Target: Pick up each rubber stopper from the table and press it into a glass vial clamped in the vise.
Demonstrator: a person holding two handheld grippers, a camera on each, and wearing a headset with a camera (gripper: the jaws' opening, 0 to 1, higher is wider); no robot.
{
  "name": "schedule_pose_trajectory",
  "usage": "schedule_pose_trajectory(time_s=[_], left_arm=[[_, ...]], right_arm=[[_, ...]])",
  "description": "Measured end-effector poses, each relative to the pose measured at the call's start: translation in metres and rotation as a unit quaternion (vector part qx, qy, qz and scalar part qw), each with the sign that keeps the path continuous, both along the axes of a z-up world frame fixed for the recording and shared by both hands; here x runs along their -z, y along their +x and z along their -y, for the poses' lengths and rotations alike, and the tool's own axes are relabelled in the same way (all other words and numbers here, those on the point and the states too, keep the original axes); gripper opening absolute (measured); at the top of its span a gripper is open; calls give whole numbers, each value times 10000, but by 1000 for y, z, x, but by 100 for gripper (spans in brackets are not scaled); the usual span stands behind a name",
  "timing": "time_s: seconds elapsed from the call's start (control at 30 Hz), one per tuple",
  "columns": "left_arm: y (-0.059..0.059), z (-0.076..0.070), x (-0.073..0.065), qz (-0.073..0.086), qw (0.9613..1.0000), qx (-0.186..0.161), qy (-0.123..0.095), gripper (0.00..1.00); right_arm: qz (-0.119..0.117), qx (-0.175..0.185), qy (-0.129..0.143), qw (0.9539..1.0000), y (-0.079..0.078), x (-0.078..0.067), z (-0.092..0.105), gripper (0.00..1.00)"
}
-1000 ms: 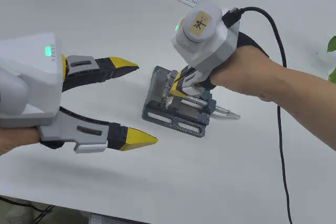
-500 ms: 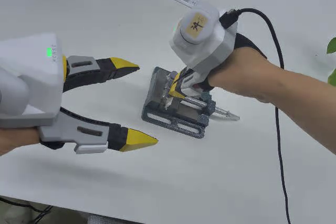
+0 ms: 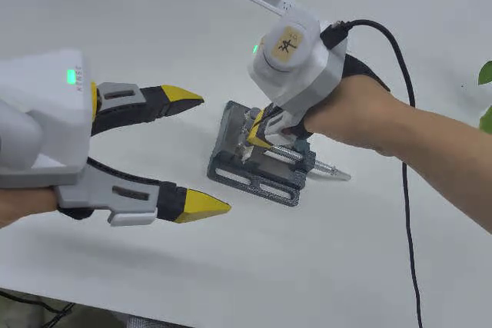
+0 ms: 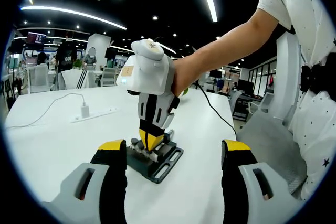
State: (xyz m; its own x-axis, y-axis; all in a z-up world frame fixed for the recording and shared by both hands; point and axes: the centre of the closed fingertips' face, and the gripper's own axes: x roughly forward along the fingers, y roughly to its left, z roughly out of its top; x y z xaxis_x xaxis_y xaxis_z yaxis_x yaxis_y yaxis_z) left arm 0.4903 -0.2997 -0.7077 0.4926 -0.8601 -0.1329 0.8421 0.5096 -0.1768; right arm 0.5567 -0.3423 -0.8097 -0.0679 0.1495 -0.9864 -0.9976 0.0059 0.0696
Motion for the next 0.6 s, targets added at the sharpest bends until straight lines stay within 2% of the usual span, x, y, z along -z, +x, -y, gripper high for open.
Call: schedule_pose_trajectory(time_s=[0.17, 0.6], left_arm=[[0, 1, 0, -3, 10000, 2, 1, 72], [2, 1, -2, 24, 10000, -6, -3, 72]], right_arm=[[69, -64, -7, 10000, -2, -1, 0, 0], [32, 84, 50, 9999, 2, -1, 0, 0]])
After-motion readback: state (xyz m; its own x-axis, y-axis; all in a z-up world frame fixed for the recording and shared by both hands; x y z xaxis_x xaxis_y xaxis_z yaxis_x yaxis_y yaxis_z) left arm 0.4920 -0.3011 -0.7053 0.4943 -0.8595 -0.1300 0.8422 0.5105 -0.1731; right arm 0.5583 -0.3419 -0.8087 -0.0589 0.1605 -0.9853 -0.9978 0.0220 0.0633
